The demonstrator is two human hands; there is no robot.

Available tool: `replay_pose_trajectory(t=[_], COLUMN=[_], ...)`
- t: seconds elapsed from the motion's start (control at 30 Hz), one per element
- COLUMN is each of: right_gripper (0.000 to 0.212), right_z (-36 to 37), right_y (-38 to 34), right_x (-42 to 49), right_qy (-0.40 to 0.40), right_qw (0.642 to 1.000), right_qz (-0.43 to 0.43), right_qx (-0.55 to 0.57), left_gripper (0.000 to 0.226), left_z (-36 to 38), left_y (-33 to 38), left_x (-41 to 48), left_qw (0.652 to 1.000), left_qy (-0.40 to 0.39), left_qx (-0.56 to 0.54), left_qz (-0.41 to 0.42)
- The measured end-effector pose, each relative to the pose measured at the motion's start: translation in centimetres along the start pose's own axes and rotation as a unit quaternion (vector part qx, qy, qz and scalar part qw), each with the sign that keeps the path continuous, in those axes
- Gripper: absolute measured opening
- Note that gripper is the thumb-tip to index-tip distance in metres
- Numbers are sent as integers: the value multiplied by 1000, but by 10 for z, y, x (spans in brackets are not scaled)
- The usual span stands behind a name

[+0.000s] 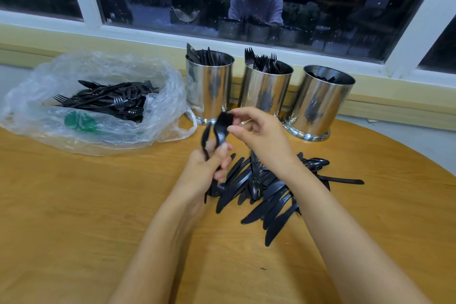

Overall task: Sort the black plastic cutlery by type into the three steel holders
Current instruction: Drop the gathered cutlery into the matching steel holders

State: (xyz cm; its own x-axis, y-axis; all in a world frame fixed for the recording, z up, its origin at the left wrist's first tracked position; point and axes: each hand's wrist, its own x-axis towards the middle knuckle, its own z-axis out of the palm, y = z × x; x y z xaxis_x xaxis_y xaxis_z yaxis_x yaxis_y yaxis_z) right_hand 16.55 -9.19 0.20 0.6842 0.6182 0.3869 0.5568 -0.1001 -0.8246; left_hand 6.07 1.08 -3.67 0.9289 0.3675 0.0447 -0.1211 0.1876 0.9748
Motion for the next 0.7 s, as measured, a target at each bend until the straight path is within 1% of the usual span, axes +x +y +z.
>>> replay_pose_trajectory(t=[0.07, 0.13, 0.23, 0.3, 0.37, 0.43, 0.5, 0.57, 0.63, 0.7], right_gripper=[24, 24, 23, 23, 24, 30, 37, 40, 35, 26], right_z=[-3, -8, -9, -3, 5, 14, 20, 23, 22, 17], right_y=[4, 14, 31, 39, 48, 60, 67, 68, 65, 61], right_x=[-3, -11, -27, -35, -37, -33, -28, -25, -24, -25], right_qy=[5, -19, -111, -156, -180, -192, -210, -223, -215, -206], right_qw=[1000, 998, 984, 974, 962, 941, 907, 874, 867, 868], right_qz=[17, 42, 78, 70, 42, 16, -8, -54, -116, -153], right_qx=[4, -34, -112, -150, -198, -279, -365, -428, -434, -426], left_gripper=[17, 19, 20, 20, 21, 21, 21, 20, 20, 20], left_z=[-8, -16, -23, -23, -22, -20, -18, -17, -16, -16], left_y=[0, 0, -2, -4, -4, -5, -5, -6, -6, -5], left_x=[3, 6, 11, 12, 12, 12, 11, 11, 11, 11], left_qw=[997, 990, 979, 975, 973, 972, 972, 971, 971, 968], left_qy=[51, 98, 137, 140, 138, 141, 145, 146, 146, 146], left_qx=[-53, -95, -148, -174, -185, -188, -187, -188, -192, -202], left_qz=[17, 35, 34, 20, 12, 9, 9, 6, 1, -5])
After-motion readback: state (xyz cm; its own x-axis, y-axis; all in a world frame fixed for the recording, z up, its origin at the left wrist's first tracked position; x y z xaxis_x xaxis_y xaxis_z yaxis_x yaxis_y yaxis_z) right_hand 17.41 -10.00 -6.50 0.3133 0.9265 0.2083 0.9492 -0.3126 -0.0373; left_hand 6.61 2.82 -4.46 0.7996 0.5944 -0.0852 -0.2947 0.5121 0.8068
